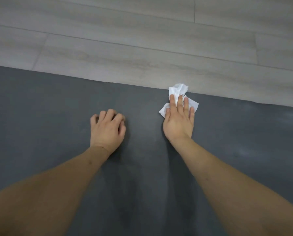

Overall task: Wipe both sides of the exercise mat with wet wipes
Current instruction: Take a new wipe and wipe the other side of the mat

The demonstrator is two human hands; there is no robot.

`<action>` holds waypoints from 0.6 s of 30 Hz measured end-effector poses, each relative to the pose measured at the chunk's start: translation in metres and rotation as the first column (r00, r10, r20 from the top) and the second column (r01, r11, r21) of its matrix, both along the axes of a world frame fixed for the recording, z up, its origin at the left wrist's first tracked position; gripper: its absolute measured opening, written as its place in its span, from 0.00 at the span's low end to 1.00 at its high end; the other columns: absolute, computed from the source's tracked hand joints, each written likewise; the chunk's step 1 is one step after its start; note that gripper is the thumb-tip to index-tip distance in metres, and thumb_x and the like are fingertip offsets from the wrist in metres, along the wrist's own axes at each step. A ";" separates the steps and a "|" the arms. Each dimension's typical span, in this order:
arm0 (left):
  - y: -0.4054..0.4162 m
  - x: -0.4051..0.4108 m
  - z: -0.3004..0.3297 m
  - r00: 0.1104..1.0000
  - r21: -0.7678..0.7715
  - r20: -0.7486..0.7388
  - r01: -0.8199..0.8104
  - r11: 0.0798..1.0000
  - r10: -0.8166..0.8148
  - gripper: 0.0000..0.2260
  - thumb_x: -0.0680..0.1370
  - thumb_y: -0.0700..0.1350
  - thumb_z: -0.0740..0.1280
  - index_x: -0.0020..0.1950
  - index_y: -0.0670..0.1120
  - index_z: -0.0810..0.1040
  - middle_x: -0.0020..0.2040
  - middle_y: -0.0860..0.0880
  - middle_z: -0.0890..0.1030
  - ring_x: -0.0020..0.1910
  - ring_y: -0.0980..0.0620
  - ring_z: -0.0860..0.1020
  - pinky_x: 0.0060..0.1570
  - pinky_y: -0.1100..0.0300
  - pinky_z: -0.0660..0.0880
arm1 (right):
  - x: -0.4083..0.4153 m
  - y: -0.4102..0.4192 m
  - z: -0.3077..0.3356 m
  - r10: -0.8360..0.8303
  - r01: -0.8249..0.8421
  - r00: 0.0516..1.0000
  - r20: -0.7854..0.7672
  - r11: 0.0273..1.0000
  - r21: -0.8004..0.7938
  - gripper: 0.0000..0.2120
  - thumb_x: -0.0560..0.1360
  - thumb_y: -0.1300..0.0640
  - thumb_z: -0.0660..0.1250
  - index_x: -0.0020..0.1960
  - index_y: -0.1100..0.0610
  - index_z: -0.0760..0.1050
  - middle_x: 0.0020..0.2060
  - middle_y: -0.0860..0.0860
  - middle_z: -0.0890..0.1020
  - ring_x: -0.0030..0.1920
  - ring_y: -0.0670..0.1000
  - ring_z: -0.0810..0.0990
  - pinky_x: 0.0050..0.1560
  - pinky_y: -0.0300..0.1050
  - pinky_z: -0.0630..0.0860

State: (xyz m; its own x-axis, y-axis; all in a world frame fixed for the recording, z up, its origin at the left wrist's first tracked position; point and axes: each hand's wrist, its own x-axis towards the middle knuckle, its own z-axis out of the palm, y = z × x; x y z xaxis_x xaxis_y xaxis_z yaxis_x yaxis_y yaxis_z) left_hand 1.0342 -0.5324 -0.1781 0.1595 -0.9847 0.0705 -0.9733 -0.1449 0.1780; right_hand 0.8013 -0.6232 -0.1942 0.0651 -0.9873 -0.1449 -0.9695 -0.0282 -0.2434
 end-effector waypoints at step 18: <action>-0.065 0.023 -0.014 0.995 0.269 0.021 -0.096 0.958 0.093 0.28 0.81 0.55 0.50 0.82 0.57 0.56 0.84 0.50 0.49 0.83 0.46 0.44 0.75 0.30 0.43 | 0.006 -0.005 0.000 -0.045 0.047 0.995 -0.090 0.999 0.017 0.27 0.85 0.48 0.44 0.84 0.45 0.47 0.84 0.52 0.52 0.84 0.52 0.43 0.82 0.58 0.46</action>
